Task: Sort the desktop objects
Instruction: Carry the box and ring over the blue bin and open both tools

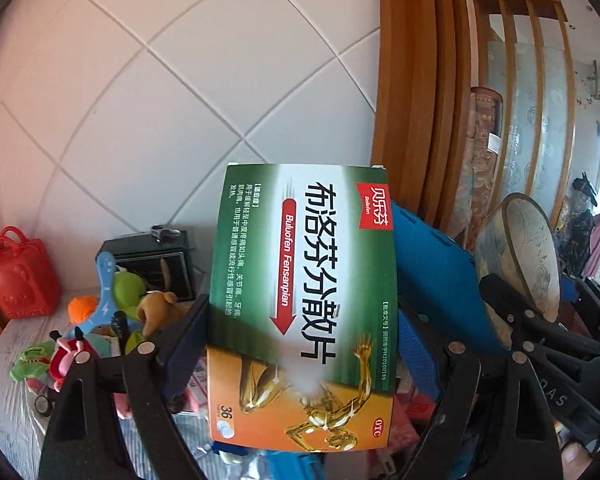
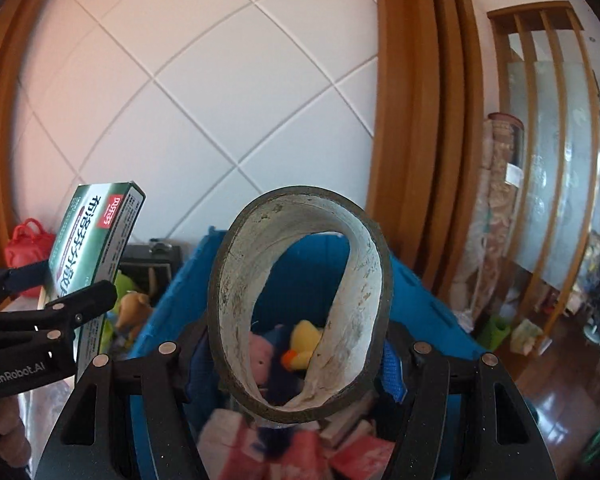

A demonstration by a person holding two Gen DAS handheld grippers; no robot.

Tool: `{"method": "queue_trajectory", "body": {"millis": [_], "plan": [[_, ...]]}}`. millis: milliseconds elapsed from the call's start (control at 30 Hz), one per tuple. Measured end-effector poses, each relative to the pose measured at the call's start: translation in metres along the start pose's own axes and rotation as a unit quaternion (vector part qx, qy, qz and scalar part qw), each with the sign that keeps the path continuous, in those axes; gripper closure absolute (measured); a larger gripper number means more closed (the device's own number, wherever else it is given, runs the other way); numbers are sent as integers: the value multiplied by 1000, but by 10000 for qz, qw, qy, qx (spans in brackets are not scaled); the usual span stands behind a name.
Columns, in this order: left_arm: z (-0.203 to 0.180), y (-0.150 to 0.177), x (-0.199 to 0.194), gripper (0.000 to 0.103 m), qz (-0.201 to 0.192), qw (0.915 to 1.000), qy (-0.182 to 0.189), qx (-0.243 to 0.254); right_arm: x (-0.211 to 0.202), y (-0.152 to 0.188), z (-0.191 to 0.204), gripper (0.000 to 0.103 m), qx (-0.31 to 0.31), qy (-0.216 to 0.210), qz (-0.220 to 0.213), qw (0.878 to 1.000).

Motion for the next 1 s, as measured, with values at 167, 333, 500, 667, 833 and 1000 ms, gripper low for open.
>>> {"method": "queue_trajectory", "body": {"millis": [167,333,500,667,833,1000], "plan": [[-63,-3,26,16,425,9984,189,316,24,14,-50,37,20,439,297,9986],[-95,16,48,16,917,9942,297,485,42,37,-86,37,-90,752,576,9955],[-109,29,65,16,1189,9911,370,480,57,53,-103,37,-243,887,831,9923],[-114,33,69,15,1227,9895,434,634,73,61,-118,37,-258,963,1000,9900],[-119,34,71,15,1211,9893,356,727,83,66,-127,35,-217,960,1152,9885],[-112,33,68,15,1184,9903,316,649,81,70,-127,12,-178,899,1136,9893]]}}
Point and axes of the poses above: each gripper's, at about its wrist camera, not at the fingertips, and x roughly the way its jaws point, z to its left, y to its underside, the point moved 10 cm from there along x, roughly the way its jaws point, and after that the axes turned 15 degrees about x, right-handed, at the moved point
